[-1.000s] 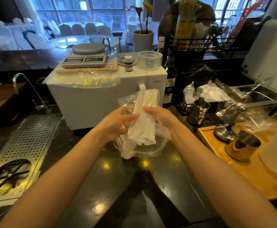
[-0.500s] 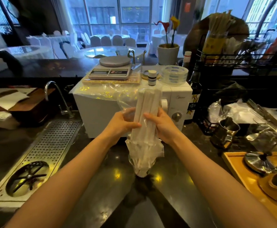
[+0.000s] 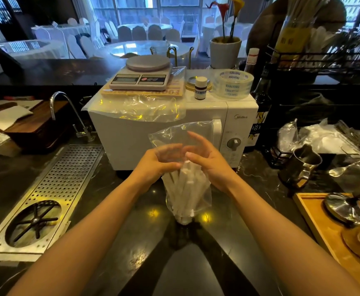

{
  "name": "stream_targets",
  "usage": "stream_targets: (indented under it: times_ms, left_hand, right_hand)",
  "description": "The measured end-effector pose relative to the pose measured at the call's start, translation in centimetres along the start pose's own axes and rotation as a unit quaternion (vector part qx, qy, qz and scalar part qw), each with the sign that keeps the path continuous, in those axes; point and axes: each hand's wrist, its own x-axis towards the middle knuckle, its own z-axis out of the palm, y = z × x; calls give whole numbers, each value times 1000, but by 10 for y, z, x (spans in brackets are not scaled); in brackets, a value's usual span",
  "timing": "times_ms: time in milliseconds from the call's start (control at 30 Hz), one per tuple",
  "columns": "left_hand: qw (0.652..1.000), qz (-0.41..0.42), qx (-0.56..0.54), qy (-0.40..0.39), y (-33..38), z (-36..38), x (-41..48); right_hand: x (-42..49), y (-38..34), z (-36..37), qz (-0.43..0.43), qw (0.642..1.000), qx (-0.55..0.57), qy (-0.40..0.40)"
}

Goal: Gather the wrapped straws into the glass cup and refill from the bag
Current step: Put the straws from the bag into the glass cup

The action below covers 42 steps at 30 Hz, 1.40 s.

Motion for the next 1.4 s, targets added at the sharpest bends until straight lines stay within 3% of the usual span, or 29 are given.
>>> stream_targets:
  times_ms: [400,567,1000,1233,1400]
  left_hand:
    - [999,21,19,25,10,1,3]
    - [997,59,37,23,25,-3,2]
    - [986,155,56,6,82,-10,15]
    - [980,198,11,-4,113,8,25]
    - [984,168,-54,-9,111,42,38]
  right_hand:
    - [-3,-7,-6,-21,1000,-6,-4]
    - [-3,-21,-9,-27,999,37,-1]
    - [-2,-66,-19,-94,994,27,47]
    - [-15,-83,-39,-95,987,37,128]
    - [-37,-72,-60,-76,972,23,221]
